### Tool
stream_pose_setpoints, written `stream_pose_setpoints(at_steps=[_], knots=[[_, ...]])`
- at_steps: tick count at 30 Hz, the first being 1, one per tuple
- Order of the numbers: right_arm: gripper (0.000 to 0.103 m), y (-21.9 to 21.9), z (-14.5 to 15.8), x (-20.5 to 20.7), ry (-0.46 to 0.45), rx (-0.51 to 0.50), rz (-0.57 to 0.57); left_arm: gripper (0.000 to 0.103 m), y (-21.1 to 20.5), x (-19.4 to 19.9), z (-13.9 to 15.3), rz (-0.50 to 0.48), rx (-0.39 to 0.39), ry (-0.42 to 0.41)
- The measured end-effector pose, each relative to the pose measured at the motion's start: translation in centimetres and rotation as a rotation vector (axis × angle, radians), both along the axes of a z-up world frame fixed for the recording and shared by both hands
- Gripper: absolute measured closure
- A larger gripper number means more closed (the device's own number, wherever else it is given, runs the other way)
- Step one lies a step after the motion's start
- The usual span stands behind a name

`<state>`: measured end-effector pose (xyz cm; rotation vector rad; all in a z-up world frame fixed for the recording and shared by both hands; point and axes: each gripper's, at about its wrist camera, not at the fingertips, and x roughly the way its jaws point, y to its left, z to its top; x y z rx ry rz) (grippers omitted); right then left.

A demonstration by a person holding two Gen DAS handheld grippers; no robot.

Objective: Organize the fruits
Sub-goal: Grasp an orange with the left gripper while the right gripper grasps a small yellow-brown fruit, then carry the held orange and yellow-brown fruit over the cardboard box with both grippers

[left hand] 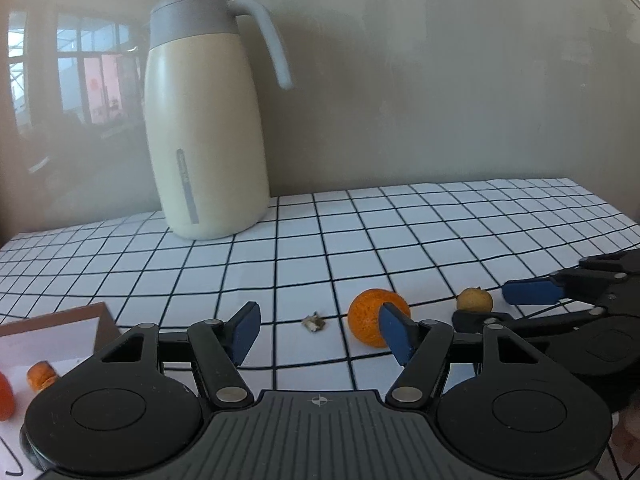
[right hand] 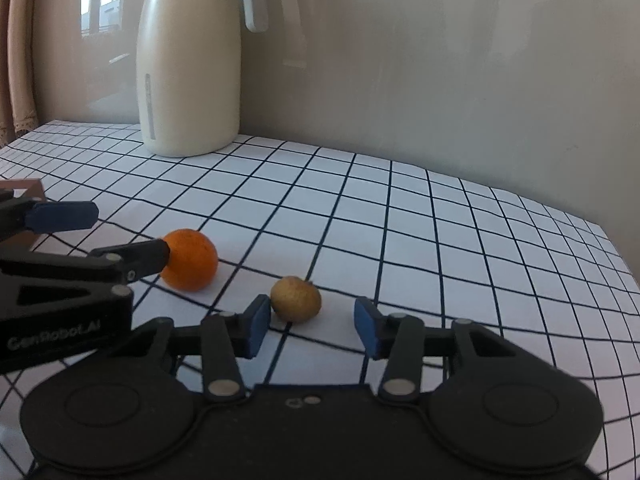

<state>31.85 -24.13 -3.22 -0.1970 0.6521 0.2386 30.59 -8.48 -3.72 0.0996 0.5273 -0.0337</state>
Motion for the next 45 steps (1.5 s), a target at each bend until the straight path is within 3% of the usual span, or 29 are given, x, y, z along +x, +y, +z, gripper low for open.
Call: stream_pose_setpoints(at_steps=[6,10,20,23,24,26,27,36,45], knots=[[0.074,-1.7,0.0,0.6,0.004,0.016,-0.012,0.036,-1.2,0.4,-0.1,-0.048,-0.015,-0.001],[0.084,-2.8,0.0,0.5,0.005,0.022,-0.029,0.036,-2.1,1.0,-0.5,-0.082,-0.035,0.012],[0.085,-4.8,0.1,0.5,0.017,0.053,-0.052,0.037,-3.1,3.0,-1.8,-0.113,-0.143,0.094],[0.085,-5.0,0.3,0.3,0.021,0.054,-0.050,0.046,-3.6,3.2,-2.0,-0.125,-0.153,0.106],[0.085,-5.1,0.3,0.2,0.022,0.052,-0.048,0.049,-4.0,3.1,-2.0,-0.128,-0.146,0.106],[0.085,-5.1,0.3,0.1,0.024,0.052,-0.048,0.064,-4.6,3.1,-2.1,-0.143,-0.144,0.105],[0.085,-5.1,0.4,0.0,0.023,0.053,-0.050,0.065,-4.9,3.1,-2.1,-0.148,-0.142,0.105],[0.085,-5.0,0.4,0.0,0.022,0.056,-0.072,0.068,-5.6,2.2,-1.6,-0.162,-0.073,0.075],[0.085,-4.6,1.5,-1.0,0.002,0.079,-0.041,0.068,-4.5,-2.5,0.2,-0.195,0.058,0.057]])
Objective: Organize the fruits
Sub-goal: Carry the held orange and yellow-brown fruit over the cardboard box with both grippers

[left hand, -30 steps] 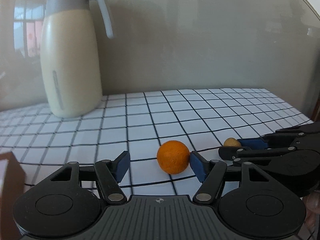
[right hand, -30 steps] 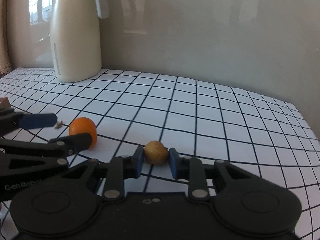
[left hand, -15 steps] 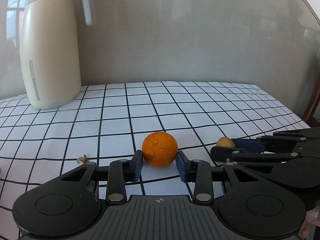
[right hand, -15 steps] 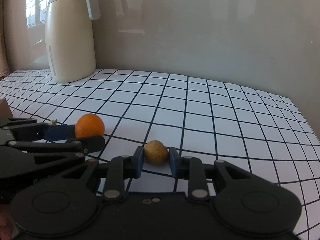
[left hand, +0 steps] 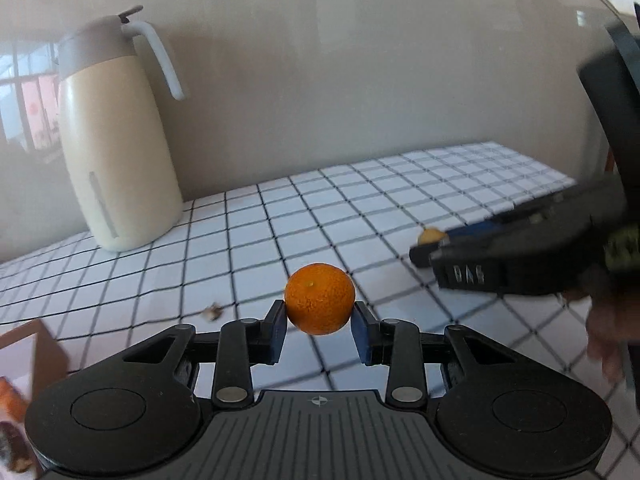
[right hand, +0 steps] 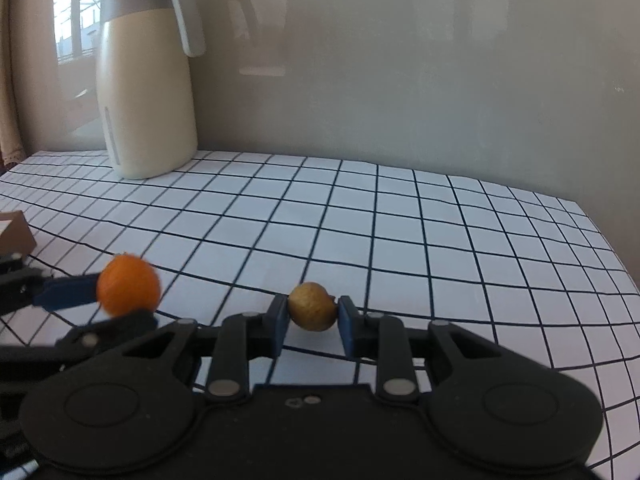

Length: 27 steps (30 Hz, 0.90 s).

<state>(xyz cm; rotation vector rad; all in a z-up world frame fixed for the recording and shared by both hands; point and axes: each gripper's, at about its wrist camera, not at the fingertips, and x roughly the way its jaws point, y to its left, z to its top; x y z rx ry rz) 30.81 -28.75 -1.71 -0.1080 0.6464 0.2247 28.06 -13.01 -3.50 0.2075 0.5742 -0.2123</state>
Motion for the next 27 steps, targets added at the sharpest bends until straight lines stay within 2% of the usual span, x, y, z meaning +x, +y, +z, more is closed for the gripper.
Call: stream_pose_setpoints(at_steps=[6,9,15,20,27], knots=[[0.085,0.8,0.6,-1.5,-0.004,-0.006,0.033,0.068,1.5,-1.7,0.4,0.020,0.037,-0.001],[0.085,0.9,1.6,-2.9,-0.028,0.001,0.037,0.068,2.1,-3.2,1.2,0.034,0.033,-0.033],[0.085,0.5,4.1,-8.0,-0.078,0.027,0.047,0.068,3.6,-8.7,2.5,0.062,0.013,-0.067],[0.085,0.5,4.6,-12.3,-0.092,0.028,0.061,0.068,4.5,-12.6,3.5,0.080,0.024,-0.111],[0.085,2.1,5.0,-16.0,-0.102,0.046,0.103,0.068,6.7,-16.9,4.4,0.133,0.012,-0.147]])
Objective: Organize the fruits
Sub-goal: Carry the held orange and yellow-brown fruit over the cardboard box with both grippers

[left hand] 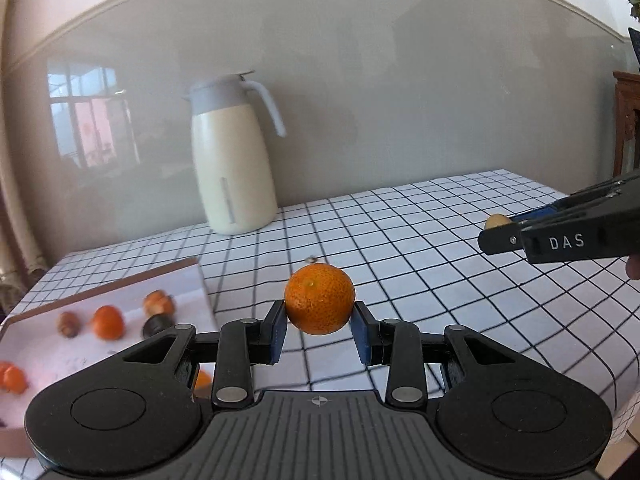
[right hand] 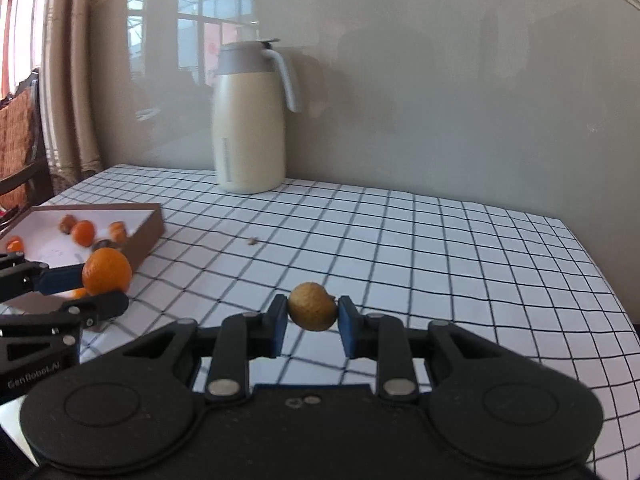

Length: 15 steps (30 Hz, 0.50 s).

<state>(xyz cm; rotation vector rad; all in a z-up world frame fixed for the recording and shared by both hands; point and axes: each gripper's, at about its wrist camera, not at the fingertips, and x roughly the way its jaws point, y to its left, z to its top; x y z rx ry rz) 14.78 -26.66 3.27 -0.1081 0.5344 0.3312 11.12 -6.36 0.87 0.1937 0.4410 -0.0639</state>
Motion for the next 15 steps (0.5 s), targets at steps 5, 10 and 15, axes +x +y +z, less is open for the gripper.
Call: stream_pose_setpoints(at_steps=[5,10,15], knots=[[0.085,1.9,0.1,-1.9,-0.004,0.003,0.047,0.068,1.5,-2.1,0.3,0.039,0.003,-0.014],[0.085,4.6,0.6,-2.6,-0.024,0.011,0.120,0.068,3.2,-3.5,0.8,0.085,-0.003,-0.029],[0.085,6.6,0.9,-3.2,-0.034,0.011,0.172,0.068,5.2,-5.3,1.1,0.137,-0.007,-0.036]])
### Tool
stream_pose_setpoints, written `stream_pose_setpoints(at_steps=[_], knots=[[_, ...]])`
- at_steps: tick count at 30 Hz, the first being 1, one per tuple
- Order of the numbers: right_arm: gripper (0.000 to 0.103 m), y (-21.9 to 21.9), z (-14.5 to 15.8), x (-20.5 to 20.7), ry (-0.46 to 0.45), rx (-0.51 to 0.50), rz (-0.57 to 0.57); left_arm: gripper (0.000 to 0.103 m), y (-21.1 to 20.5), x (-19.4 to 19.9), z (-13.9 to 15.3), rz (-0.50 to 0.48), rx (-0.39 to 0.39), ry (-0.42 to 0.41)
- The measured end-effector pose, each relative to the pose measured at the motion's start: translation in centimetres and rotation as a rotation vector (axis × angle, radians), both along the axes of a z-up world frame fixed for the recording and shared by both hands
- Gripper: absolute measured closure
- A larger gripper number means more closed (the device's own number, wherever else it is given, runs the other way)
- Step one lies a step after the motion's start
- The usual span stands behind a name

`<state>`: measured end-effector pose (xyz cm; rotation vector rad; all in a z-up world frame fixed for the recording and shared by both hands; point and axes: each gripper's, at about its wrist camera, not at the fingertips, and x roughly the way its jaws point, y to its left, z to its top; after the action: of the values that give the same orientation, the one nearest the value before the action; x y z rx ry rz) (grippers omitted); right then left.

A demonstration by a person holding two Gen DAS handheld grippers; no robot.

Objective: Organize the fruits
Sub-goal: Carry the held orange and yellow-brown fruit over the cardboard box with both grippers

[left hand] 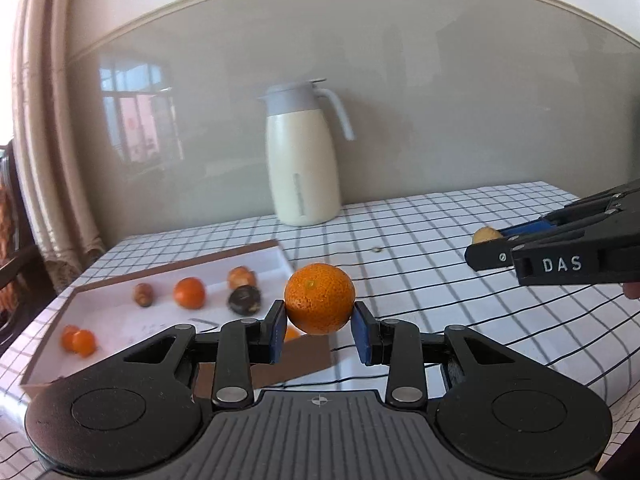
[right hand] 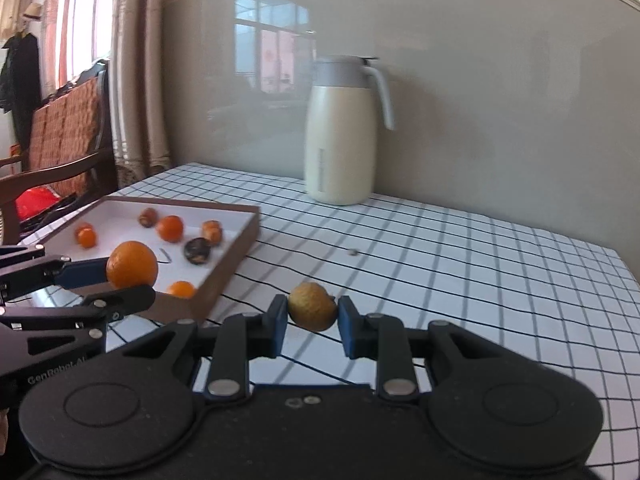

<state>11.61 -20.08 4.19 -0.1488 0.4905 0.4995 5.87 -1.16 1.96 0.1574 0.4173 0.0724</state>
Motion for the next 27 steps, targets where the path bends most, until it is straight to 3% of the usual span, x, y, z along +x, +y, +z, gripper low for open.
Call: stream_pose_setpoints(at_steps=[27], knots=[[0.085,9.7,1.1,-1.9,-0.083,-0.010,0.239,0.068,9.5,-3.1,0.9,0.239,-0.030,-0.074]])
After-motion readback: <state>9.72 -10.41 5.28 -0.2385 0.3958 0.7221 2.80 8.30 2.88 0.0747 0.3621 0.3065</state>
